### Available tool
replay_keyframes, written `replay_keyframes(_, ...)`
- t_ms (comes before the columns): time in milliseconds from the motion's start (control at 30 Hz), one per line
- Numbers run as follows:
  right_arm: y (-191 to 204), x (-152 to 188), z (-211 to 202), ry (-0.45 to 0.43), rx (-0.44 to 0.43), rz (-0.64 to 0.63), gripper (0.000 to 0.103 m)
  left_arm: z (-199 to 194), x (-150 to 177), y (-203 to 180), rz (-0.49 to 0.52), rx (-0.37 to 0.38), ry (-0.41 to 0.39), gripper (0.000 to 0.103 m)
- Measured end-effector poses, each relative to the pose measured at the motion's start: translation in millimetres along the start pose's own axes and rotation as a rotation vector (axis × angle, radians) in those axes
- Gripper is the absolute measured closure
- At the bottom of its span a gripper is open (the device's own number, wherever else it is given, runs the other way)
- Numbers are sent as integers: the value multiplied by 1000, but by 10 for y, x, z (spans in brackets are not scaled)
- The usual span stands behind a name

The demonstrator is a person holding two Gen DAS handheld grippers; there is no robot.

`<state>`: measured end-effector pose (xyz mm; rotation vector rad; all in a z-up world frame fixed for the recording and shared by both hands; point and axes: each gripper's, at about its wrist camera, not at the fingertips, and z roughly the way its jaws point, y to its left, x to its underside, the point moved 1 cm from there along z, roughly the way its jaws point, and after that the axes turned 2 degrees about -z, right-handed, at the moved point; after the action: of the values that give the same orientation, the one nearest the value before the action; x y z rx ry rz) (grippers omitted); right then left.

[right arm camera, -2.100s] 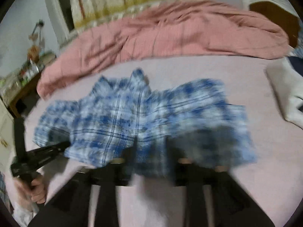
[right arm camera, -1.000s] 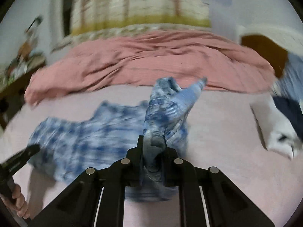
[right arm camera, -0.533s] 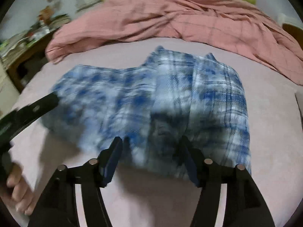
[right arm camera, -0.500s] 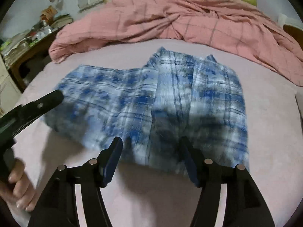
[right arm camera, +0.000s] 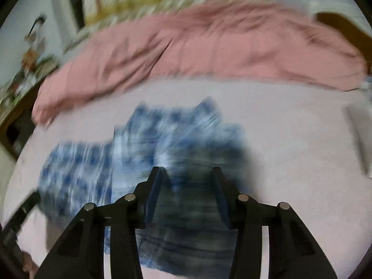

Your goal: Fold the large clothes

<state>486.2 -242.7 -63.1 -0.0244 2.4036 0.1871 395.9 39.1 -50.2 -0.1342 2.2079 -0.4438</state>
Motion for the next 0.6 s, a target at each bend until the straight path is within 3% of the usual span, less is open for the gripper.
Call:
replay_keyframes(67,156,123,185,31,-46,-69,56,-3,5,-25,17,-12,-7,69)
replay_keyframes(133,174,233,297,67,-122,-50,52,16,13,-25,23,-25,-3,65)
replay_keyframes(233,190,276,218,32,-130,-82,52,68,20,21,-30,46,47,64)
replay_keyframes(267,192,292,203,30,-140,-91,52,62,20,23,-32,40,42,64)
replay_keyframes(367,164,340,61,-14,-137,-92,52,3,23,-110,141,-188,-63,63)
replay_keyframes(433,139,302,-57,-46,-156,-69,52,-18,16,-133,191,-248,-93,61)
replay_keyframes(533,78,231,-228,-142,-163,-33,52,-117,-27,-79,114,-143,-101,58)
replay_keyframes(600,63,220,-264,-156,-153,-44,52,-196,-40,-134,136,-111,-123,41)
